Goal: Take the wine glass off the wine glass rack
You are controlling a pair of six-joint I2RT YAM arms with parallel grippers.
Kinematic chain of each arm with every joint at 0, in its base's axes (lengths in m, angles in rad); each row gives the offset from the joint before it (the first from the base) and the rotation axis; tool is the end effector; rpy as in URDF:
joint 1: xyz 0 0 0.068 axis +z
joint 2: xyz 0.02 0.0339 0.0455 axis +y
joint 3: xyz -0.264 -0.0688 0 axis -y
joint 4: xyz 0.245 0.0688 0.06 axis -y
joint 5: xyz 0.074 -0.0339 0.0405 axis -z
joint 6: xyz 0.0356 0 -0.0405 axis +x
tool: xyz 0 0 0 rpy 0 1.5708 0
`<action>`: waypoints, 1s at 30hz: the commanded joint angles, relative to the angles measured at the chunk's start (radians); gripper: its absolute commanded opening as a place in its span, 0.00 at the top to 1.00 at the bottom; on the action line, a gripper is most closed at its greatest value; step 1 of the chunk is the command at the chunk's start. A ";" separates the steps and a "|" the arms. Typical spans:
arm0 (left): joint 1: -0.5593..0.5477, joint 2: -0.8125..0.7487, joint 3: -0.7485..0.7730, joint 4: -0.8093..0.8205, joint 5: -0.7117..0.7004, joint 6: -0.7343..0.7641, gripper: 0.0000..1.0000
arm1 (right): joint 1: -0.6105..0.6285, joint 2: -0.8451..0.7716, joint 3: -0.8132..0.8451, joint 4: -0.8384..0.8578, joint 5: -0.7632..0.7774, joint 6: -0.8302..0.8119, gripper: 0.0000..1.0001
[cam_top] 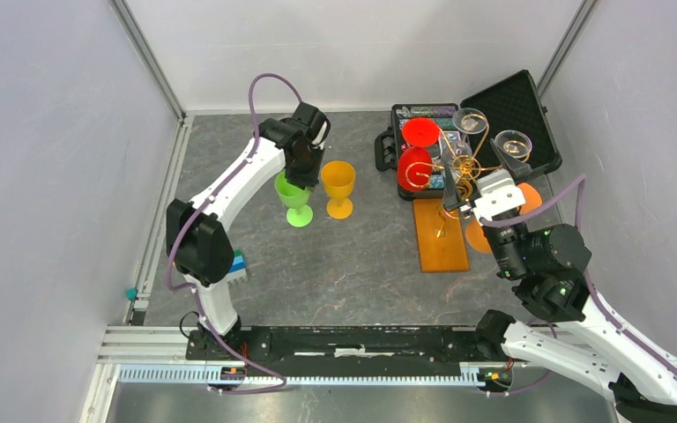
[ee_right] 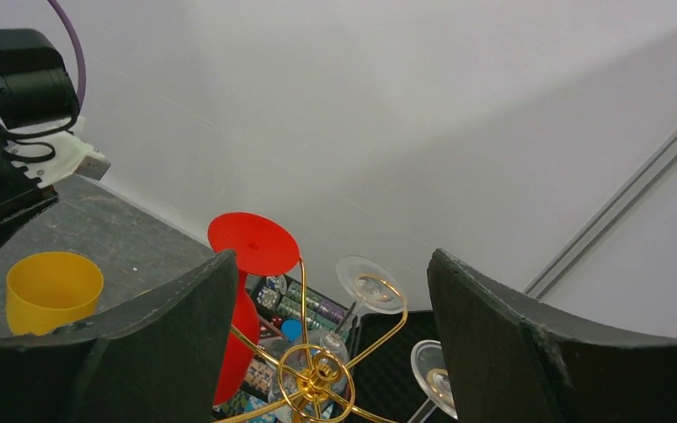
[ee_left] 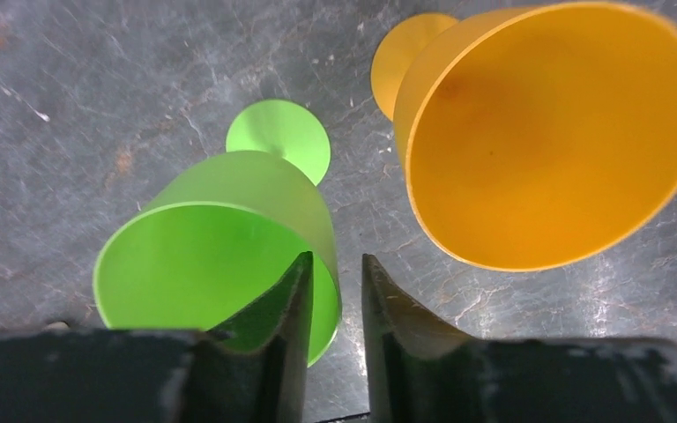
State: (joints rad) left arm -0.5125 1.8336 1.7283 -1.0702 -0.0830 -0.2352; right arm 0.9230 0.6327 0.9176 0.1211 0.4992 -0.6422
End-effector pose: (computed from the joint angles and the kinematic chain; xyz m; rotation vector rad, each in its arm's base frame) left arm 0.3332 -0.1841 0.3013 0.3564 2.7191 -0.0946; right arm 0.0872 0.0870 0.4376 -0.4887 1.1144 -0.0453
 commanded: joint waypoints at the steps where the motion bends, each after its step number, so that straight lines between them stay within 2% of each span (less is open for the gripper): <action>1: 0.000 -0.020 0.098 -0.014 -0.010 0.055 0.64 | 0.004 -0.005 0.017 -0.010 0.035 -0.030 0.16; 10: 0.007 -0.164 0.106 0.040 -0.027 0.077 0.21 | 0.005 0.121 0.164 -0.140 0.099 -0.132 0.14; 14: 0.014 -0.262 0.051 0.096 -0.057 0.063 0.11 | 0.004 0.248 0.312 -0.261 0.145 -0.168 0.14; 18: 0.015 -0.360 -0.030 0.160 -0.087 0.040 0.01 | 0.002 0.400 0.533 -0.468 0.205 -0.150 0.14; 21: 0.017 -0.425 -0.078 0.216 -0.086 0.010 0.00 | 0.002 0.486 0.667 -0.614 0.213 -0.100 0.15; 26: 0.017 -0.510 -0.136 0.237 -0.081 0.010 0.00 | -0.001 0.527 0.694 -0.683 0.164 -0.071 0.15; 30: 0.017 -0.567 -0.186 0.261 -0.076 -0.001 0.00 | -0.018 0.633 0.786 -0.770 0.153 -0.024 0.15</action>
State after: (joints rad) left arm -0.4992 1.3300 1.5784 -0.8764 -0.1524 -0.1993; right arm 0.9192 1.1843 1.5986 -0.5396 0.6632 -0.7250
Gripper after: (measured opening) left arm 0.992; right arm 0.854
